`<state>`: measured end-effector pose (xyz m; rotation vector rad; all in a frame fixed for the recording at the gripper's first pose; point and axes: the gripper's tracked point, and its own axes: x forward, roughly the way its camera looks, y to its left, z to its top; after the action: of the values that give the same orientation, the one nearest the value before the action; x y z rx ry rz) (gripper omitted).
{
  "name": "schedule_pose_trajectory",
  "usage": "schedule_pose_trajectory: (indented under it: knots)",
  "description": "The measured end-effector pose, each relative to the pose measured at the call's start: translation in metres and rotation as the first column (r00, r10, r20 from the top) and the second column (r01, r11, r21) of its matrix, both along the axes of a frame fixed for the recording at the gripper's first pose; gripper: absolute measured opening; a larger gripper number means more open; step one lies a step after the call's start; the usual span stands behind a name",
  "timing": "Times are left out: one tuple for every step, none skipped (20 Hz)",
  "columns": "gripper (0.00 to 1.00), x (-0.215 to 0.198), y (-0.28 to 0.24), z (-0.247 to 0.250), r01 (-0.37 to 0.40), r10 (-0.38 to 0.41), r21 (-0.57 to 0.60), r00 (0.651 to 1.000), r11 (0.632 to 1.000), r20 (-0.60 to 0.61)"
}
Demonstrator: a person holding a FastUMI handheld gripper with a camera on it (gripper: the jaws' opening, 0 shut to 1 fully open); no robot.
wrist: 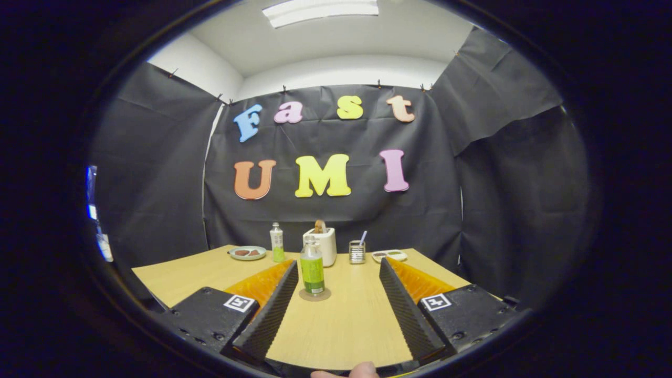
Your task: Take the bottle from table, then pour the juice into the cup, finally place the bottle on the coaster
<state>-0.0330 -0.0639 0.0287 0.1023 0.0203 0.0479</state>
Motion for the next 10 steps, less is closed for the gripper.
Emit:
schedule_pose_trajectory:
  knots:
    - [1.0, -0.006, 0.001, 0.002, -0.005, 0.005, -0.005, 1.0, 1.0, 0.003]
    - [0.99, -0.012, 0.003, 0.003, -0.017, 0.017, -0.006, 1.0, 1.0, 0.007]
    - [0.99, -0.016, 0.003, 0.002, -0.021, 0.021, -0.004, 1.0, 1.0, 0.005]
    - [0.99, -0.02, 0.002, 0.001, -0.024, 0.024, 0.0, 1.0, 1.0, 0.005]
    - [1.0, -0.022, 0.001, 0.001, -0.023, 0.023, 0.005, 1.0, 1.0, 0.007]
    - [1.0, -0.024, 0.001, 0.003, -0.025, 0.025, 0.004, 1.0, 1.0, 0.005]
    - [0.99, -0.026, 0.006, 0.001, -0.041, 0.041, -0.008, 0.999, 0.999, -0.001]
    - [0.99, -0.029, 0.011, 0.003, -0.051, 0.051, -0.014, 0.999, 0.999, 0.01]
    - [0.99, -0.031, 0.014, 0.007, -0.057, 0.057, -0.018, 0.998, 0.998, 0.021]
    - [0.99, -0.031, 0.018, 0.004, -0.067, 0.067, -0.022, 0.998, 0.998, 0.015]
